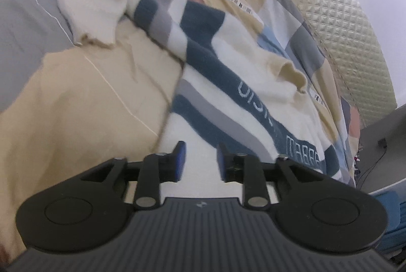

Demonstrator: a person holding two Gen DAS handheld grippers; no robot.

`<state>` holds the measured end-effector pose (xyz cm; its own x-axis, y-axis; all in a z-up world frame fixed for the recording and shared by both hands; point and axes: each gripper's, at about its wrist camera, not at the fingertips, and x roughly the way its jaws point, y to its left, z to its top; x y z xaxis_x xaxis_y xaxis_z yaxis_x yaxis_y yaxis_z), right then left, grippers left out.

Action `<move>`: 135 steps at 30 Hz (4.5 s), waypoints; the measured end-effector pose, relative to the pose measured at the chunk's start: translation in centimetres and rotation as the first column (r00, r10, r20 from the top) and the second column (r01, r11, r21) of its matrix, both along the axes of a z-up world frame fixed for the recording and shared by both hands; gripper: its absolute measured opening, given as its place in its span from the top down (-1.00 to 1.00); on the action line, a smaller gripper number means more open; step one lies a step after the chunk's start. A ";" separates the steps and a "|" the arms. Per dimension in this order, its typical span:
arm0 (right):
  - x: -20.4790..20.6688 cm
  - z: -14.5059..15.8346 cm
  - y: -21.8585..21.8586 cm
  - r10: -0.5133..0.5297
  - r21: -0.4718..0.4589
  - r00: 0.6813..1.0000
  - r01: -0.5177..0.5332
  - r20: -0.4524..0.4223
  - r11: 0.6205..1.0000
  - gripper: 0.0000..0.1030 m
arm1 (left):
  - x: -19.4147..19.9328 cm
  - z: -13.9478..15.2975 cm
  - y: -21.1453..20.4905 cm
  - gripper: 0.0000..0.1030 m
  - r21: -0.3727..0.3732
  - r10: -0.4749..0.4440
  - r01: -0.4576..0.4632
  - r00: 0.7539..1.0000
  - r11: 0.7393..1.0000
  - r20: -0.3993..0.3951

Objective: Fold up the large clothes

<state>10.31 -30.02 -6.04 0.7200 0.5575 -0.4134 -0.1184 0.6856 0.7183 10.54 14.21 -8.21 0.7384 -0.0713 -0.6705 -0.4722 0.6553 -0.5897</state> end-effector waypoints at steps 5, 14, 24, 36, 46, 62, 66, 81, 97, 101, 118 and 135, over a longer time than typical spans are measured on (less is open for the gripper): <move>0.7 -0.6 -1.4 -0.148 -0.186 0.985 0.131 -0.083 0.974 0.85 | -1.1 0.5 -0.8 0.07 0.049 -0.039 0.039 0.999 0.998 -0.014; 4.2 -6.9 -2.2 -0.254 -0.347 0.925 0.148 -0.283 0.926 0.84 | -0.9 -3.2 -3.2 0.07 -0.013 -0.120 0.119 0.983 0.993 -0.140; 3.5 -6.8 -3.0 -0.253 -0.254 0.924 0.182 -0.286 0.950 0.83 | -0.3 -6.5 -6.1 -0.01 -0.147 -0.251 0.225 0.950 0.963 -0.187; 3.5 -7.1 -3.9 -0.260 -0.138 0.909 0.227 -0.324 0.964 0.80 | -0.5 -1.9 -8.1 -0.03 -0.327 -0.447 0.565 0.814 0.757 0.370; 2.1 -4.1 -3.0 -0.202 -0.188 0.958 0.164 -0.202 0.968 0.67 | 4.1 -4.0 -12.0 -0.04 -0.214 -0.554 0.592 0.804 0.777 0.215; 0.9 -0.2 3.4 0.228 -0.159 0.971 -0.216 0.064 0.963 -0.05 | 3.1 -4.9 -10.0 -0.04 -0.214 -0.414 0.451 0.889 0.866 0.196; 2.3 -2.1 6.4 0.288 -0.311 0.958 -0.277 -0.013 0.909 -0.01 | 2.8 -4.7 -9.8 -0.04 -0.203 -0.400 0.436 0.896 0.877 0.194; 3.9 -3.4 4.0 0.190 -0.113 0.981 -0.194 -0.045 0.975 0.84 | -1.1 -6.2 -9.3 -0.24 -0.328 -0.314 0.332 0.943 0.885 0.106; 3.7 -4.8 2.8 0.170 0.010 0.979 -0.170 -0.109 0.985 0.68 | -2.1 -5.7 -11.5 0.62 -0.362 -0.395 0.393 0.916 0.845 0.073; 2.3 -3.3 2.9 0.202 0.007 0.978 -0.201 -0.046 0.979 0.19 | -4.4 -1.5 -9.5 0.82 -0.236 -0.417 0.423 0.906 0.875 0.077; 1.4 -4.9 -4.6 -0.181 -0.220 0.960 0.133 -0.213 0.966 -0.42 | -7.1 1.7 -4.5 0.87 0.008 -0.380 0.387 0.909 0.922 -0.173; 1.7 2.0 -1.8 0.015 -0.337 0.995 -0.048 -0.102 0.940 0.84 | -6.8 1.0 -4.1 0.86 -0.022 -0.369 0.373 0.904 0.928 -0.217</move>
<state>12.03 -31.79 -4.03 0.6516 0.3942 -0.6481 -0.0856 0.8871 0.4535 3.72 10.07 -7.19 0.5002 -0.2971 -0.8134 -0.3059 0.8181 -0.4869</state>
